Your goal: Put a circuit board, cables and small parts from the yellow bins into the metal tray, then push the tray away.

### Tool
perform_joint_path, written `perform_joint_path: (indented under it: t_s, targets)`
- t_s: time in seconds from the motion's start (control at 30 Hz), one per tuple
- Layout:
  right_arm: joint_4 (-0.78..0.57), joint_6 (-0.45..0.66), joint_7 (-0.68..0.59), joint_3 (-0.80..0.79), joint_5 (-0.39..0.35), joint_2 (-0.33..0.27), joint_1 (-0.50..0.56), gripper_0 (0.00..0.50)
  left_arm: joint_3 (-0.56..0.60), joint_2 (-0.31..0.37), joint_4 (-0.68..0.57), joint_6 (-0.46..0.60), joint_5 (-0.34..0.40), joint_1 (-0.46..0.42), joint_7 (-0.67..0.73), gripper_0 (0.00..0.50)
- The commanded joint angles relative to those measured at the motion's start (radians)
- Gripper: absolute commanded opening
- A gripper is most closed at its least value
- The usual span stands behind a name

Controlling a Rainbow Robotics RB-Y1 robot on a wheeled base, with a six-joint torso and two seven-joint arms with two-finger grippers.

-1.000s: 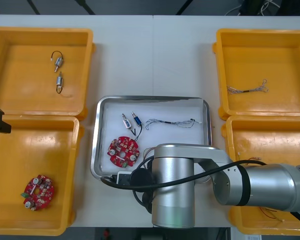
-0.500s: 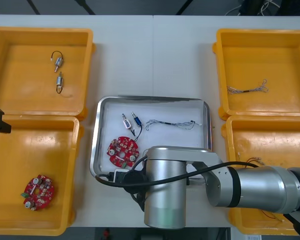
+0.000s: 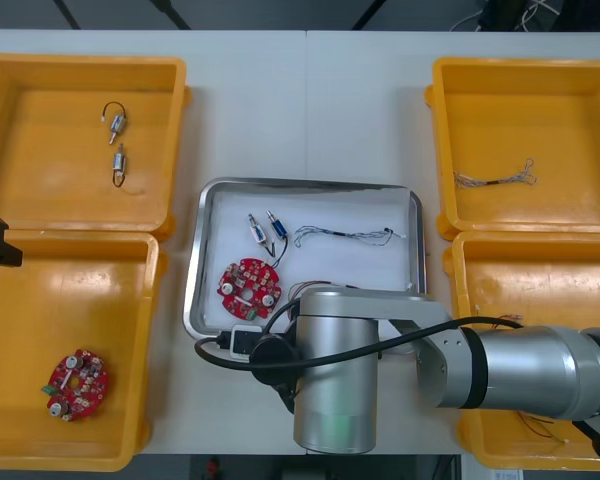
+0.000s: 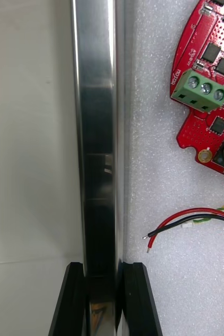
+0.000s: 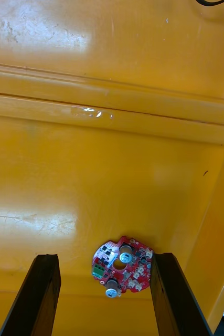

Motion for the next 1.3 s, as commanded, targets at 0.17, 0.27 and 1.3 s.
perform_joint_path:
  t_s: [0.17, 0.27, 1.3]
  targets:
    - [-0.025, -0.039, -0.019, 0.045, -0.055, -0.063, -0.151, 0.0, 0.035, 0.051, -0.003, -0.008, 0.007, 0.014, -0.083, 0.5]
    - [-0.011, -0.04, -0.016, 0.045, -0.06, -0.063, -0.184, 0.0, 0.035, 0.051, -0.003, -0.008, 0.007, 0.014, -0.083, 0.5]
    - [0.325, -0.316, 0.036, 0.045, -0.114, -0.066, -0.41, 0.0, 0.035, 0.051, -0.003, -0.008, 0.007, 0.014, -0.083, 0.5]
